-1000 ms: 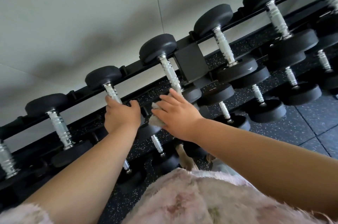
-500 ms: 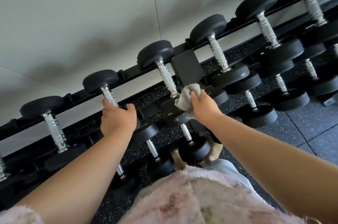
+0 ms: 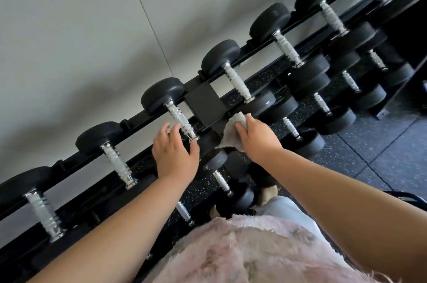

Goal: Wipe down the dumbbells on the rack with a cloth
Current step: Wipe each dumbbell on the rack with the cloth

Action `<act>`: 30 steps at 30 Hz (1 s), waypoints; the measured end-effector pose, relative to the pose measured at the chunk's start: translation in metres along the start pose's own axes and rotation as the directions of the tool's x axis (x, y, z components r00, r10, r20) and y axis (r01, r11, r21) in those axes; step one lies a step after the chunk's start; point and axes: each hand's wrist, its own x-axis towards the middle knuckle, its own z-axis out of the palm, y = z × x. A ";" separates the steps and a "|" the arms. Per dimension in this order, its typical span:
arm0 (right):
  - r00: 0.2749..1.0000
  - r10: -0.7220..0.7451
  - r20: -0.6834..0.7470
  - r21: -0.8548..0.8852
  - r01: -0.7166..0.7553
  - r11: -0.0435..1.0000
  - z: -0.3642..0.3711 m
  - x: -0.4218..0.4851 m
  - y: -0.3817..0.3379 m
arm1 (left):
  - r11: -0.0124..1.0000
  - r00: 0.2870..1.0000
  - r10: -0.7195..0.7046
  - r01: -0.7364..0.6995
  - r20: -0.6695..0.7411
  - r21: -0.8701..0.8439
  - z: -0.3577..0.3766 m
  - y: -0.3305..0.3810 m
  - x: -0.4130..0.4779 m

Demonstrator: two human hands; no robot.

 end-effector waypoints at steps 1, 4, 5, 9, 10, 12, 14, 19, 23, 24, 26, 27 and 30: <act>0.998 -0.026 -0.056 0.022 0.027 0.999 -0.009 -0.004 0.005 | 0.996 0.997 0.083 -0.083 0.004 -0.010 0.006 0.016 0.006; 0.946 -0.178 -0.271 -0.087 0.160 0.983 -0.025 -0.006 0.021 | 0.966 0.967 0.245 -0.250 0.067 0.067 0.018 0.049 0.026; 0.910 -0.250 -0.330 -0.171 0.203 0.964 -0.028 -0.002 0.025 | 0.955 0.960 0.263 -0.274 0.098 0.111 0.021 0.055 0.033; 0.841 -0.383 -0.381 -0.411 0.218 0.885 -0.024 0.031 0.031 | 0.910 0.947 0.180 -0.262 0.266 0.320 0.030 0.072 0.052; 0.855 -0.372 -0.360 -0.443 0.194 0.875 -0.023 0.041 0.031 | 0.892 0.942 0.147 -0.258 0.302 0.371 0.031 0.074 0.054; 0.882 -0.352 -0.312 -0.477 0.175 0.861 -0.021 0.062 0.033 | 0.882 0.929 0.097 -0.246 0.357 0.401 0.034 0.077 0.056; 0.898 -0.336 -0.282 -0.430 0.195 0.881 -0.025 0.078 0.039 | 0.885 0.914 0.064 -0.237 0.399 0.401 0.034 0.076 0.058; 0.979 -0.127 -0.161 0.053 0.138 0.989 -0.044 0.102 0.060 | 0.904 0.933 0.096 -0.228 0.348 0.362 0.038 0.069 0.054; 0.980 0.196 -0.028 0.290 -0.180 0.940 -0.067 0.125 0.078 | 0.957 0.970 0.023 -0.092 0.244 0.275 0.033 0.075 0.052; 0.988 0.152 0.005 0.273 -0.148 0.951 -0.070 0.127 0.077 | 0.962 0.981 0.006 -0.059 0.196 0.266 0.033 0.077 0.052; 0.997 -0.067 0.043 0.171 0.059 0.984 -0.065 0.116 0.066 | 0.959 0.997 -0.027 0.006 0.070 0.284 0.033 0.076 0.051; 0.975 -0.217 0.039 0.057 0.214 0.975 -0.061 0.108 0.060 | 0.957 0.996 -0.084 0.078 0.009 0.280 0.036 0.076 0.051; 0.818 -0.575 0.000 -0.270 0.554 0.788 -0.046 0.094 0.052 | 0.932 0.962 -0.261 0.272 -0.074 0.242 0.041 0.079 0.052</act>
